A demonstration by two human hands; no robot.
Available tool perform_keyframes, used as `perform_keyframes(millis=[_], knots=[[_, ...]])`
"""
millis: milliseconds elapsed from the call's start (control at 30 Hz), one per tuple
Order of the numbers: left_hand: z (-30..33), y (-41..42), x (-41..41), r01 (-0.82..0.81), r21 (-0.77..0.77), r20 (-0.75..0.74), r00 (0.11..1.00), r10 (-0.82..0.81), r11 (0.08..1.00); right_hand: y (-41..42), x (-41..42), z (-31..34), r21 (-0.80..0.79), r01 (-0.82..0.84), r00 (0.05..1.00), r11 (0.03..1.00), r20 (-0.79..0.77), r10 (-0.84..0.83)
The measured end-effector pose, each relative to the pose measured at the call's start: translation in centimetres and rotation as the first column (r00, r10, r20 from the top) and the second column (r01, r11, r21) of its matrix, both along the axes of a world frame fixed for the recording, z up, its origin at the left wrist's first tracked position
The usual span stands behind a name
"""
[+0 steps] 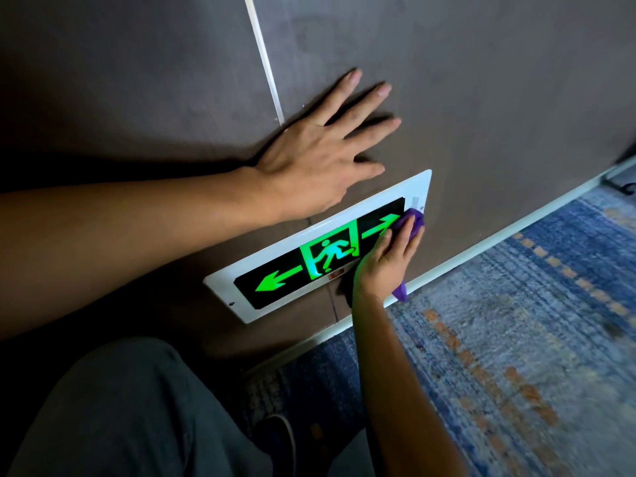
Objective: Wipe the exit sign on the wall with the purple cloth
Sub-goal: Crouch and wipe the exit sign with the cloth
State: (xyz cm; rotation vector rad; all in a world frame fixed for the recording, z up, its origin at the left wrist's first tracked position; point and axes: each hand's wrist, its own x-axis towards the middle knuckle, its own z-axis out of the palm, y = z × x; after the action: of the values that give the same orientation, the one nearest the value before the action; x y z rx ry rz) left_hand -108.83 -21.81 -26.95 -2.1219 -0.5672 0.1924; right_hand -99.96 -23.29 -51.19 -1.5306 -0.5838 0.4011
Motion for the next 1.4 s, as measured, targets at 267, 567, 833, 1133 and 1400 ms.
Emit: perform_keyframes(millis=[267, 567, 833, 1133, 1400], knots=[[0.0, -0.2, 0.1, -0.015, 0.0, -0.021, 1.0, 0.015, 1.0, -2.3, 3.0, 1.6, 0.084, 0.072, 0.992, 0.994, -0.109, -0.062], [0.2, -0.3, 0.1, 0.039, 0.0, 0.048, 0.998, -0.039, 0.999, 1.8, 2.4, 6.0, 0.242, 0.027, 0.999, 0.97, -0.03, -0.02], [-0.2, 0.1, -0.2, 0.004, 0.024, -0.022, 1.0, -0.003, 1.0, 0.7, -2.3, 3.7, 0.246, -0.015, 1.0, 0.969, -0.007, 0.017], [-0.1, 0.1, -0.1, -0.043, 0.038, -0.051, 0.998, 0.045, 0.998, -4.2, -9.9, 3.0, 0.199, -0.138, 0.989, 0.97, -0.03, 0.147], [-0.4, 0.5, -0.4, 0.028, 0.085, -0.06, 0.998, -0.023, 0.996, -4.3, -5.5, 4.2, 0.203, 0.002, 0.981, 0.979, -0.191, 0.038]])
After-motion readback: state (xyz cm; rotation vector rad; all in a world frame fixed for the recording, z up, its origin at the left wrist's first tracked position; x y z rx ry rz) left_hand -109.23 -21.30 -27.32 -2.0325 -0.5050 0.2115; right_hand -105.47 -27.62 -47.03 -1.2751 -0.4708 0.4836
